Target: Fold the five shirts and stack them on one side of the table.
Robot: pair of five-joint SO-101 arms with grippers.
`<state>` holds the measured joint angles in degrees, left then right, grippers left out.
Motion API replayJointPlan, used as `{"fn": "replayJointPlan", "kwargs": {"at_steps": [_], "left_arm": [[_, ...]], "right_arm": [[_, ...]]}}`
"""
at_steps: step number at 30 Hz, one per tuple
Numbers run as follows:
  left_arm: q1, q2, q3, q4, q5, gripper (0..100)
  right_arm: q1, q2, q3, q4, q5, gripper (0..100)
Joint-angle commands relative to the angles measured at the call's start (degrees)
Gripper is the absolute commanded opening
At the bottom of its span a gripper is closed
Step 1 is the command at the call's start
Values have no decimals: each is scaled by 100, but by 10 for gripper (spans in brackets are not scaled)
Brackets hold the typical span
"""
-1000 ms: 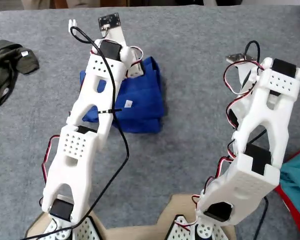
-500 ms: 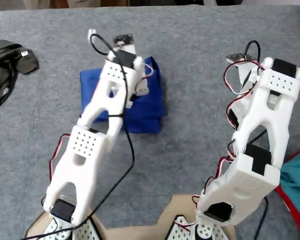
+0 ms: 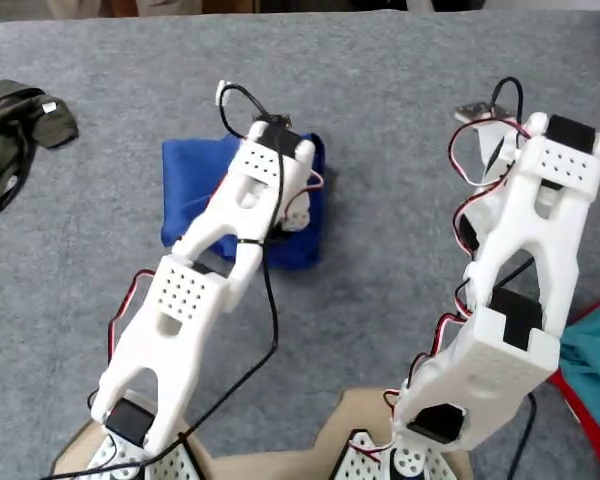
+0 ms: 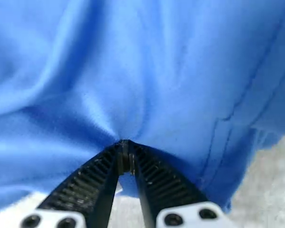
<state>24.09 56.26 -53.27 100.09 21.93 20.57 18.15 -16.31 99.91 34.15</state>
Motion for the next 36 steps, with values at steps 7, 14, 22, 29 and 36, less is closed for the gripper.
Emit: {"fn": "replayJointPlan", "kwargs": {"at_steps": [7, 14, 22, 29, 36], "left_arm": [[352, -2360, 853, 79, -26, 81], [-1503, -3336, 536, 53, -44, 151], [-2497, -2396, 290, -1020, -818, 24], [-2409, -1305, 281, -1688, -818, 19], [-2418, -629, 281, -2031, -844, 19]], "right_arm": [[-593, -418, -760, 18, -378, 58], [-1534, -426, -884, 220, -686, 58], [-3802, -374, -875, 211, -1688, 5], [-4655, 224, -831, -290, -1846, 5], [-4778, 1587, -866, -580, -2154, 5]]}}
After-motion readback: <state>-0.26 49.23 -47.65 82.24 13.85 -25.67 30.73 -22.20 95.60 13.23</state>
